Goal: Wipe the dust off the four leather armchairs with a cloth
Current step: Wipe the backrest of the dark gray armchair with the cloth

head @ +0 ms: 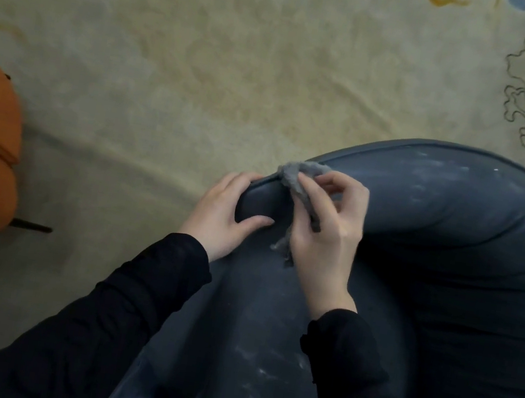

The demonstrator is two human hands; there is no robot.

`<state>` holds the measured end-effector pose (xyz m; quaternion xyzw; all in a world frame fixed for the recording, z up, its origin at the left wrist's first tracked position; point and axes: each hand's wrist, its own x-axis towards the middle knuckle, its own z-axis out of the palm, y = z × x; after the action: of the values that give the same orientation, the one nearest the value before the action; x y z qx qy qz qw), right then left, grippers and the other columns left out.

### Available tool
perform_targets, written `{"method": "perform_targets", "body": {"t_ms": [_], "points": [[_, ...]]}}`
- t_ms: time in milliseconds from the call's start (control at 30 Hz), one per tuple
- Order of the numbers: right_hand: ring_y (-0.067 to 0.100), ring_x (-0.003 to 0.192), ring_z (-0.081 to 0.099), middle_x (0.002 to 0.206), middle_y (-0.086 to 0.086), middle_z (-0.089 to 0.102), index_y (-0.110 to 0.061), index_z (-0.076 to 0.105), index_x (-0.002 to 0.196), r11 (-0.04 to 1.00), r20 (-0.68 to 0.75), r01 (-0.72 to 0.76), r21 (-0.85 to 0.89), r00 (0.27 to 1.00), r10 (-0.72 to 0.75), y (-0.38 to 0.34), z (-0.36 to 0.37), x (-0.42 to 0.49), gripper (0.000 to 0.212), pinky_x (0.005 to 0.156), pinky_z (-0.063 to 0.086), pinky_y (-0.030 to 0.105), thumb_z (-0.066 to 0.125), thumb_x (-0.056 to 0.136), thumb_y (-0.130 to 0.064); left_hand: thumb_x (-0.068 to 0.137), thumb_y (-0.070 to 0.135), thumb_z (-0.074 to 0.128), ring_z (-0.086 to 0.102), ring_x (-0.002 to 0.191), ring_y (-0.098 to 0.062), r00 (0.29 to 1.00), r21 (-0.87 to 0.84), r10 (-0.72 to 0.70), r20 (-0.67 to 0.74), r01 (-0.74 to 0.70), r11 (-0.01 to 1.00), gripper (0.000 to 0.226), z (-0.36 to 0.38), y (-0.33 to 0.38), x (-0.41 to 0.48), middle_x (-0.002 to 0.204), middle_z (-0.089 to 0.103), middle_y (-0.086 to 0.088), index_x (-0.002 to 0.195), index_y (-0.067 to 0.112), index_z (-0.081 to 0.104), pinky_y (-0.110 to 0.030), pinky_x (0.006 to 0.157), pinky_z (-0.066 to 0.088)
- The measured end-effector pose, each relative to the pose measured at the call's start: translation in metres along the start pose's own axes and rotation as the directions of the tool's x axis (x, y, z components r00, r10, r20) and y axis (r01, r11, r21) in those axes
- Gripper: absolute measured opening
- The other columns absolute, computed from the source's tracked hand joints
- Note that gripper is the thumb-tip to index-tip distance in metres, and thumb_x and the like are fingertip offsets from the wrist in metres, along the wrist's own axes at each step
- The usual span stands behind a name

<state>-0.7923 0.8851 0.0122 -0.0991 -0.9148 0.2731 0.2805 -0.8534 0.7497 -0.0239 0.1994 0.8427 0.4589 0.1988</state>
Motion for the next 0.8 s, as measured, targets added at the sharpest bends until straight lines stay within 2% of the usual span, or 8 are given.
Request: {"method": "perform_targets", "body": {"t_ms": [100, 167, 267, 333, 500, 667, 800], "points": [[0.032, 0.092, 0.05, 0.101, 0.02, 0.057, 0.002, 0.071, 0.101, 0.993, 0.145, 0.11, -0.032, 0.984, -0.104, 0.003, 0.0, 0.001, 0.016, 0.078, 0.045, 0.033, 0.065, 0.086, 0.002, 0.079, 0.023, 0.079, 0.052, 0.113, -0.017, 1.0, -0.029, -0.018, -0.009, 0.018, 0.999, 0.055, 0.0, -0.001, 0.001, 0.12, 0.056, -0.002, 0.127, 0.011, 0.056, -0.014, 0.092, 0.033], [0.032, 0.091, 0.051, 0.102, 0.02, 0.057, 0.002, 0.071, 0.101, 0.994, 0.113, 0.09, -0.066, 0.99, -0.082, 0.012, -0.004, 0.005, 0.015, 0.079, 0.045, 0.032, 0.064, 0.087, 0.001, 0.078, 0.024, 0.08, 0.053, 0.111, -0.017, 1.0, -0.051, -0.029, -0.009, 0.028, 0.998, 0.055, 0.0, -0.001, 0.002, 0.116, 0.055, 0.0, 0.126, 0.012, 0.058, -0.017, 0.091, 0.036], [0.03, 0.09, 0.051, 0.102, 0.017, 0.055, 0.001, 0.07, 0.103, 0.994, -0.005, -0.039, -0.102, 0.999, 0.039, 0.022, -0.009, 0.012, 0.016, 0.081, 0.046, 0.029, 0.063, 0.088, 0.0, 0.078, 0.026, 0.08, 0.053, 0.107, -0.015, 0.999, -0.052, -0.034, -0.007, 0.034, 0.998, 0.052, 0.0, -0.001, 0.001, 0.111, 0.052, 0.006, 0.124, 0.014, 0.058, -0.017, 0.089, 0.037], [0.029, 0.089, 0.052, 0.102, 0.016, 0.055, 0.001, 0.07, 0.103, 0.994, -0.023, -0.068, -0.087, 0.998, 0.066, 0.017, -0.005, 0.01, 0.016, 0.08, 0.047, 0.031, 0.063, 0.088, -0.001, 0.079, 0.025, 0.079, 0.053, 0.109, -0.016, 0.999, -0.06, -0.032, -0.011, 0.031, 0.998, 0.052, 0.0, 0.0, 0.001, 0.113, 0.052, 0.005, 0.124, 0.014, 0.058, -0.018, 0.09, 0.037], [0.031, 0.088, 0.053, 0.099, 0.018, 0.057, 0.002, 0.071, 0.1, 0.997, 0.113, 0.079, -0.021, 0.991, -0.076, 0.001, 0.003, -0.001, 0.014, 0.078, 0.047, 0.037, 0.065, 0.088, -0.003, 0.081, 0.023, 0.077, 0.051, 0.115, -0.017, 0.999, -0.073, -0.034, -0.001, 0.034, 0.997, 0.054, 0.0, 0.002, 0.001, 0.118, 0.051, 0.004, 0.129, 0.012, 0.055, -0.019, 0.094, 0.036], [0.029, 0.091, 0.055, 0.103, 0.013, 0.053, -0.001, 0.07, 0.104, 0.993, 0.005, -0.118, 0.0, 0.993, 0.118, 0.004, 0.001, 0.004, 0.021, 0.084, 0.048, 0.032, 0.07, 0.085, -0.01, 0.081, 0.025, 0.077, 0.051, 0.115, -0.019, 0.999, -0.071, -0.036, -0.005, 0.036, 0.997, 0.054, 0.001, 0.0, 0.0, 0.121, 0.053, -0.002, 0.129, 0.014, 0.055, -0.025, 0.096, 0.039], [0.029, 0.088, 0.054, 0.1, 0.013, 0.052, -0.001, 0.07, 0.102, 0.991, -0.036, -0.132, 0.038, 0.99, 0.133, -0.004, 0.006, 0.0, 0.022, 0.081, 0.049, 0.037, 0.071, 0.085, -0.014, 0.082, 0.025, 0.077, 0.051, 0.114, -0.018, 0.999, -0.077, -0.036, -0.003, 0.036, 0.996, 0.053, 0.0, 0.003, -0.001, 0.116, 0.05, 0.005, 0.128, 0.014, 0.054, -0.025, 0.095, 0.039]]}}
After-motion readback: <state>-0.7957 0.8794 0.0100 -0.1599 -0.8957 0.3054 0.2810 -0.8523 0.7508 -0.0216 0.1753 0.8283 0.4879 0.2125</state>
